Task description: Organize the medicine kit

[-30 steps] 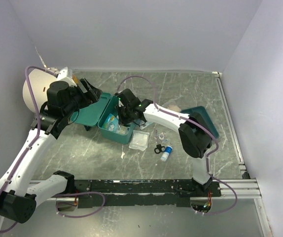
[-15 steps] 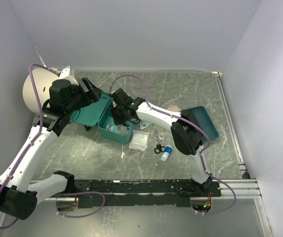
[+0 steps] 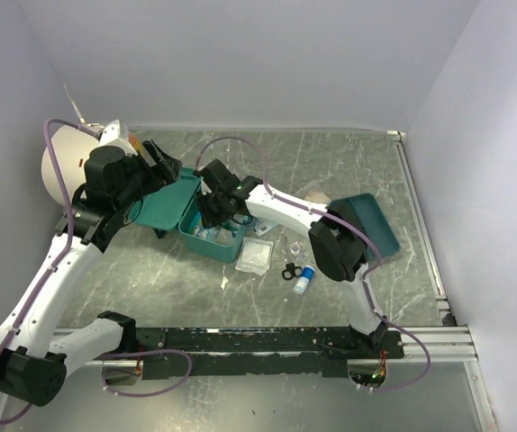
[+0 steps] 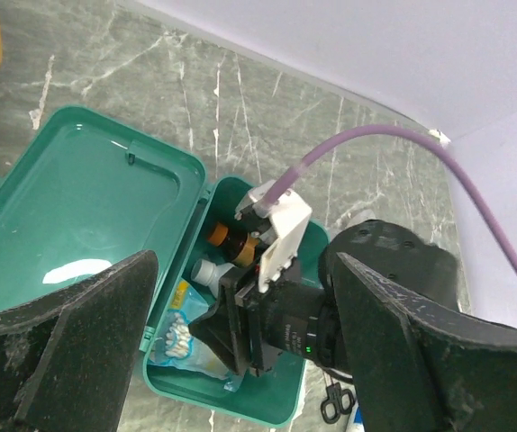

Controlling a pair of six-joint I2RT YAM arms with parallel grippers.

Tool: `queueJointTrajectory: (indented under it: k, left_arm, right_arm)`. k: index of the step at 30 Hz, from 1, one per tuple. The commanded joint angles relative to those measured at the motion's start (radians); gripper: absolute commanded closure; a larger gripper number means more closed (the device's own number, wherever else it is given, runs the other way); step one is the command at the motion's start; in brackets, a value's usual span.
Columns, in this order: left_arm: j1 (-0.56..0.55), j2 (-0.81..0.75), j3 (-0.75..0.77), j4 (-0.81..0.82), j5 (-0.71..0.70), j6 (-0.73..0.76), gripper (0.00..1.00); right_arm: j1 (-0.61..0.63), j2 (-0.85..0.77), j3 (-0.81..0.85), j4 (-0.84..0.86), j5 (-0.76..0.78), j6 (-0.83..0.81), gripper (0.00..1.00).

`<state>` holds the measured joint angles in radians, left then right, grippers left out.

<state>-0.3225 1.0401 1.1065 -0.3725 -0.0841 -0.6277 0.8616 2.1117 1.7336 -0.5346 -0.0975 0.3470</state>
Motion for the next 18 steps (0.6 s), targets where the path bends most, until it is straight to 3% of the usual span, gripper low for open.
queueJointTrajectory:
  k: [1,10,18]
  left_arm:
    - [-0.004,-0.018,0.037,-0.006,-0.043,0.007,0.1]
    - [-0.003,-0.012,0.052,-0.01,-0.048,0.019,0.09]
    - [-0.004,-0.007,0.067,-0.009,-0.037,0.025,0.09]
  right_arm:
    - [0.009,0.077,0.035,0.005,-0.036,-0.012,0.67]
    - [0.016,0.127,0.051,-0.052,0.056,-0.004,0.67]
    - [0.014,0.026,0.09,-0.035,0.043,0.053,0.63]
